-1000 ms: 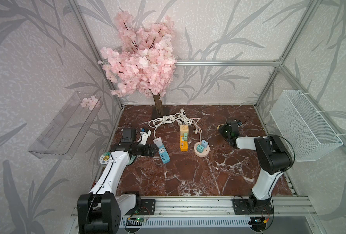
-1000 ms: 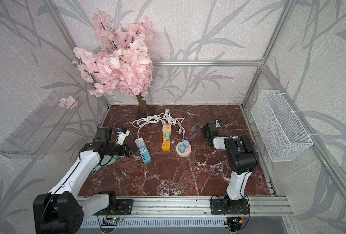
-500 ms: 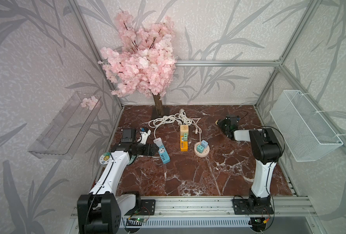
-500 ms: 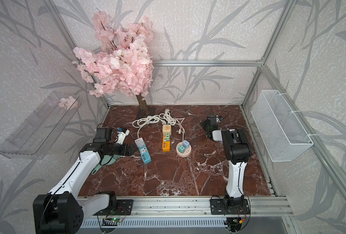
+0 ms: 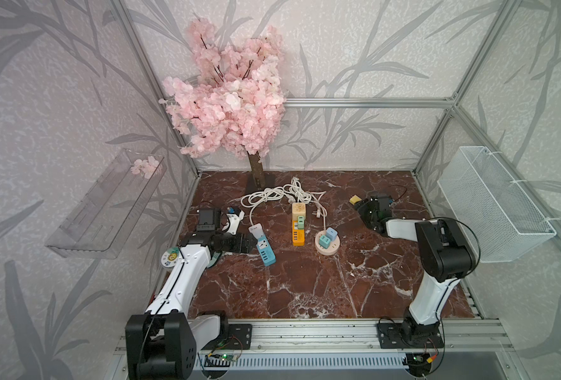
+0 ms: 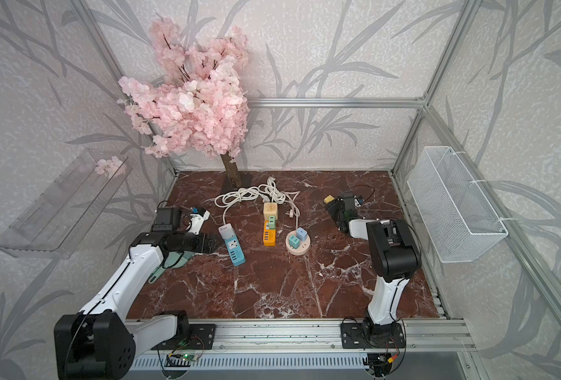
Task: Pull the plug off the socket
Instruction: Place the plug at the center of the board.
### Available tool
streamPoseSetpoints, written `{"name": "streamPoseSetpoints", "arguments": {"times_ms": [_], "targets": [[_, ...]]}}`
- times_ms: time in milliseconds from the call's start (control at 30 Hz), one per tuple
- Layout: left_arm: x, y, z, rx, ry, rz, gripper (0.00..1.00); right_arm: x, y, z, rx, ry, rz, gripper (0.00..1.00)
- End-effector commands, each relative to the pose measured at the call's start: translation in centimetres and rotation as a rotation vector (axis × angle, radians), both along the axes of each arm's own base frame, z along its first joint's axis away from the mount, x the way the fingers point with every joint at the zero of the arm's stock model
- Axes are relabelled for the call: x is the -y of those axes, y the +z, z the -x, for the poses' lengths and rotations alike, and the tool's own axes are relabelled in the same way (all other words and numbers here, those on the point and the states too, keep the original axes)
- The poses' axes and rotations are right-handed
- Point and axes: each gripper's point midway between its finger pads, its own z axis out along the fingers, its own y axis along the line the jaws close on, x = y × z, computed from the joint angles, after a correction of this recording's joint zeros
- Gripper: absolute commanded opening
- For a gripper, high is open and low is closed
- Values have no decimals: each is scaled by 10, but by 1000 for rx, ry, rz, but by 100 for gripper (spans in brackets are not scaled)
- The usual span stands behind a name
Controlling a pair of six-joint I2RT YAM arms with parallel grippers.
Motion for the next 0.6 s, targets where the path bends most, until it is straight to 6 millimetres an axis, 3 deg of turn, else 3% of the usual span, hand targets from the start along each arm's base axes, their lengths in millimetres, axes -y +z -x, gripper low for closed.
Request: {"name": "streamPoseSetpoints", "arguments": {"times_ms": [0, 100, 267, 367, 500, 567], "targets": [[-9, 2, -6, 3, 48, -30, 90, -13, 15, 25, -44, 101, 108, 79], [-16, 1, -10, -3, 94, -52, 89, -34, 41, 43, -35, 219, 216, 79], [-24, -4, -12, -34, 134, -67, 90, -89, 88, 77, -9, 528, 428, 79], [-33, -4, -15, -41, 171, -72, 90, -129, 116, 98, 42, 705, 506, 79], [-47, -1, -17, -49, 225, -58, 90, -184, 138, 121, 98, 886, 574, 78], [-54, 1, -17, -52, 254, -44, 90, -213, 145, 131, 110, 968, 589, 85]]}}
